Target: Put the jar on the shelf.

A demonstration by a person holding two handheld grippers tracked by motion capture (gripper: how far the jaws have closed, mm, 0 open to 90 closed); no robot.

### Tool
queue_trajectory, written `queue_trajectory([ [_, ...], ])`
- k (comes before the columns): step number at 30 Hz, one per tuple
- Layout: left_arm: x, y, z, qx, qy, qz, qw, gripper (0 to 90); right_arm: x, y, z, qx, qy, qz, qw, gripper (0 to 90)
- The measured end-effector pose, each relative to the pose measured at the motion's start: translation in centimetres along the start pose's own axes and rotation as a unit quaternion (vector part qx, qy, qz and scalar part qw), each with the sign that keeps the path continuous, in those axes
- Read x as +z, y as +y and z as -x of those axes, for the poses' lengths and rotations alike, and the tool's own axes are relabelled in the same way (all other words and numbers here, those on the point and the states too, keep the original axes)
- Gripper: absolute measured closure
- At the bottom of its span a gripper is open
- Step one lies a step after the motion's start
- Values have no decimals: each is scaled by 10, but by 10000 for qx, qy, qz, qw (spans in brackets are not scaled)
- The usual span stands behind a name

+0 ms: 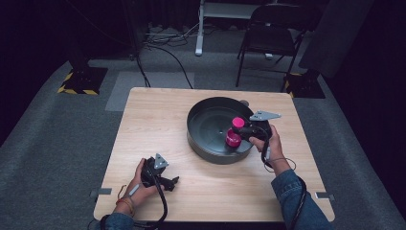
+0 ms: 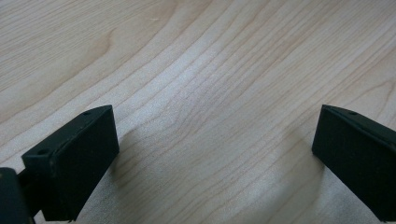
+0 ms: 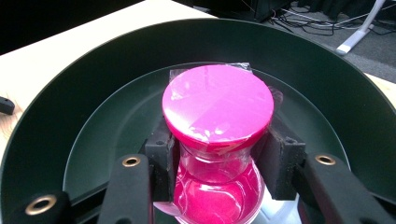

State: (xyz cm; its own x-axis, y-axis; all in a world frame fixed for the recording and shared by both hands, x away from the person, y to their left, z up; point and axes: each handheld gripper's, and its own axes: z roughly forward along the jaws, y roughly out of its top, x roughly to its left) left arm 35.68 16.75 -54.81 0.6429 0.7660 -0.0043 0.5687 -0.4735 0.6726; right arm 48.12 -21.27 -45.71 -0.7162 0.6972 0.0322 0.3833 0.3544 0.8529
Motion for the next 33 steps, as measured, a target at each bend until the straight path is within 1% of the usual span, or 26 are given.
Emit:
queue_trajectory([
  [3, 0, 0, 0, 2, -1, -2, 10000, 0, -1, -1, 1, 48, 22, 27, 10000, 538],
  [7, 0, 0, 0, 0, 0, -2, 10000, 0, -1, -2, 1, 13, 37, 35, 10000, 533],
  [11, 0, 0, 0, 1, 0, -1, 10000, 0, 0, -3, 1, 17, 48, 29, 10000, 509],
  [14, 0, 0, 0, 2, 1, -1, 10000, 0, 0, -3, 2, 48, 35, 8, 10000, 507],
  [25, 0, 0, 0, 0, 0, 0, 10000, 0, -1, -3, 2, 38, -21, -18, 10000, 459],
  [27, 0, 0, 0, 0, 0, 0, 10000, 0, -1, -2, 2, 22, -37, -43, 10000, 424],
  [29, 0, 0, 0, 2, 1, -1, 10000, 0, -1, -2, 2, 15, -52, -66, 10000, 409],
  [31, 0, 0, 0, 1, 0, -2, 10000, 0, 0, -2, 2, -6, -73, -98, 9999, 350],
  [33, 0, 0, 0, 4, 0, -1, 10000, 0, 0, -1, 2, 16, -156, -134, 9998, 280],
])
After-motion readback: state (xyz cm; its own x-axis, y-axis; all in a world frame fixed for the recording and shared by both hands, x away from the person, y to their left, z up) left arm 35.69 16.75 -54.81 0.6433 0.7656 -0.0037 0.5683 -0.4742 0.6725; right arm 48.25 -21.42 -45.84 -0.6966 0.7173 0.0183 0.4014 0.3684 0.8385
